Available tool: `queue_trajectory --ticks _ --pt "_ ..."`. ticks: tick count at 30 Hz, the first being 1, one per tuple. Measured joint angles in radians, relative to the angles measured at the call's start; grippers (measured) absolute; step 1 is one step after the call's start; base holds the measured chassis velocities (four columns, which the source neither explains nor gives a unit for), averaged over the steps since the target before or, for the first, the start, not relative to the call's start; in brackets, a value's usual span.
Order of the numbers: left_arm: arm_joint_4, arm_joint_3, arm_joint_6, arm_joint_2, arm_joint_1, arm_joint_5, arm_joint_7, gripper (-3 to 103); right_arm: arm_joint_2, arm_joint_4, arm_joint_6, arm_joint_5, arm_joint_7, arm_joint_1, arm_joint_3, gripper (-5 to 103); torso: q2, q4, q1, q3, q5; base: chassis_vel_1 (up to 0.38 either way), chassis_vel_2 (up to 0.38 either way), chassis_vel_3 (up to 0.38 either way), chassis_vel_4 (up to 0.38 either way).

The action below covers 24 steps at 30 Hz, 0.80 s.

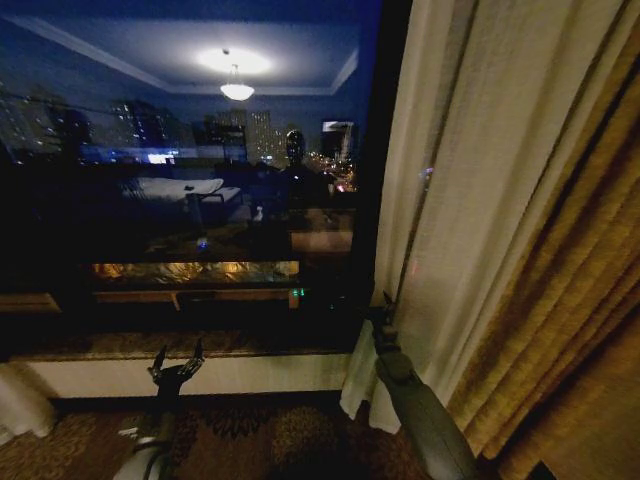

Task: Open the curtains by pulling them apart, changing their state from closed to fully open.

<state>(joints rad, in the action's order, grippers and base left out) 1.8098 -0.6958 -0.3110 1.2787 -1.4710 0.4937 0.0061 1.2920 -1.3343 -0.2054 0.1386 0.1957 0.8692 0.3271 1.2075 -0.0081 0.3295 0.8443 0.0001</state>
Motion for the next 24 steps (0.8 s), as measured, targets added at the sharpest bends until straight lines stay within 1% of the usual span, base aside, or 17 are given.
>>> queue_trajectory --ticks 5,12,24 --pt "0.0 0.0 0.0 0.0 0.0 0.0 0.0 100 -0.03 -0.051 0.0 0.027 0.001 0.048 0.021 100 0.0 -0.0001 0.0 0.0 -0.0001 0.0 0.0 0.0 0.0" --pt "0.0 0.0 0.0 0.0 0.0 0.0 0.0 100 -0.037 -0.04 -0.001 0.032 0.002 0.041 0.028 100 0.0 -0.0001 0.0 0.0 -0.0002 0.0 0.0 0.0 0.0" --pt "0.0 0.0 0.0 0.0 0.0 0.0 0.0 100 0.045 0.116 0.035 0.011 0.0 -0.151 -0.035 100 0.0 0.0003 0.0 0.0 -0.0003 0.0 0.0 0.0 0.0"
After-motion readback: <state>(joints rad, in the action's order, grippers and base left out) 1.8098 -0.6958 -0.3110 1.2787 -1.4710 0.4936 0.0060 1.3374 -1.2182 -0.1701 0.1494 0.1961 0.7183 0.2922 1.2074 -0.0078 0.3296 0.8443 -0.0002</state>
